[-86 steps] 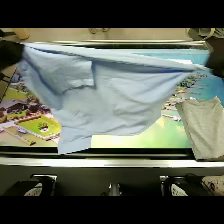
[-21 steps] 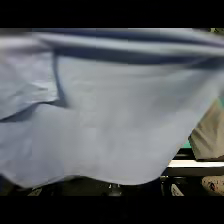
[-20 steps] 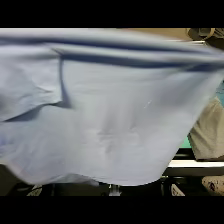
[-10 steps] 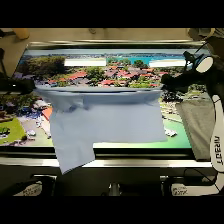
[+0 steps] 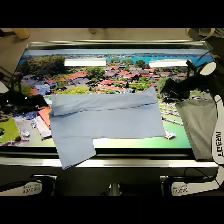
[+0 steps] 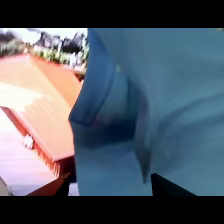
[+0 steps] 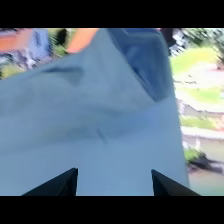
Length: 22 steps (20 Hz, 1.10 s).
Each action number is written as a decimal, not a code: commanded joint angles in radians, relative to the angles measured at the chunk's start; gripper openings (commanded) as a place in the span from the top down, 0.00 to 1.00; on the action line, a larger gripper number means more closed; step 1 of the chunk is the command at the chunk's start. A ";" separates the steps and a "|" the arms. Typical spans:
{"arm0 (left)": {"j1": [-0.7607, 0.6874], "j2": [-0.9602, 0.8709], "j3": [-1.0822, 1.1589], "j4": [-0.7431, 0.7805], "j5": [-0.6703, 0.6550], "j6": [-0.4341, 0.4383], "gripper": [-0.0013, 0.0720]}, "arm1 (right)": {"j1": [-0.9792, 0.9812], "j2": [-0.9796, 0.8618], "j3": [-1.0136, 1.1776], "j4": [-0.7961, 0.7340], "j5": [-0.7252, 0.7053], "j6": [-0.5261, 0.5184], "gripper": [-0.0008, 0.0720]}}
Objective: Fold the shirts.
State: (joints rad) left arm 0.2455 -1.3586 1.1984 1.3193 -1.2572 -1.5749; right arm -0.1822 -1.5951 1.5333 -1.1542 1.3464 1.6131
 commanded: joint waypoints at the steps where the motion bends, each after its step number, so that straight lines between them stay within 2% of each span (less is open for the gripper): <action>1: 0.096 0.096 -0.234 -0.027 -0.106 0.062 0.34 | -0.039 0.092 -0.197 -0.125 0.144 -0.044 0.32; 2: 0.111 0.128 -0.320 -0.048 -0.088 0.089 0.39 | -0.039 0.123 -0.279 -0.121 0.111 -0.067 0.32; 6: 0.116 0.153 -0.515 -0.168 -0.016 0.163 0.38 | -0.039 0.178 -0.456 -0.118 0.053 -0.074 0.32; 10: 0.077 0.149 -0.543 -0.225 0.106 0.162 0.38 | -0.039 0.179 -0.467 -0.140 0.066 -0.092 0.31; 13: 0.021 0.135 -0.555 -0.224 0.145 0.162 0.39 | -0.039 0.179 -0.507 -0.166 0.063 -0.089 0.28; 14: 0.008 0.129 -0.555 -0.224 0.156 0.159 0.43 | -0.039 0.179 -0.531 -0.165 0.052 -0.089 0.28; 15: 0.002 0.127 -0.555 -0.224 0.164 0.158 0.58 | -0.038 0.179 -0.554 -0.165 0.035 -0.089 0.28; 16: 0.003 0.127 -0.554 -0.224 0.169 0.157 0.67 | -0.039 0.179 -0.577 -0.163 0.016 -0.089 0.20; 17: 0.005 0.127 -0.554 -0.224 0.169 0.154 0.84 | -0.038 0.179 -0.596 -0.159 -0.001 -0.089 0.19; 18: 0.004 0.128 -0.553 -0.224 0.168 0.154 0.94 | -0.038 0.179 -0.613 -0.154 -0.023 -0.089 0.19; 22: 0.004 0.137 -0.552 -0.224 0.163 0.154 0.94 | -0.037 0.171 -0.651 -0.059 -0.130 -0.089 0.26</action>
State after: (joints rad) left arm 0.2527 -1.2263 0.6476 1.0981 -1.1004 -1.4181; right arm -0.2203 -1.4189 0.9127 -1.2774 1.2964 1.5242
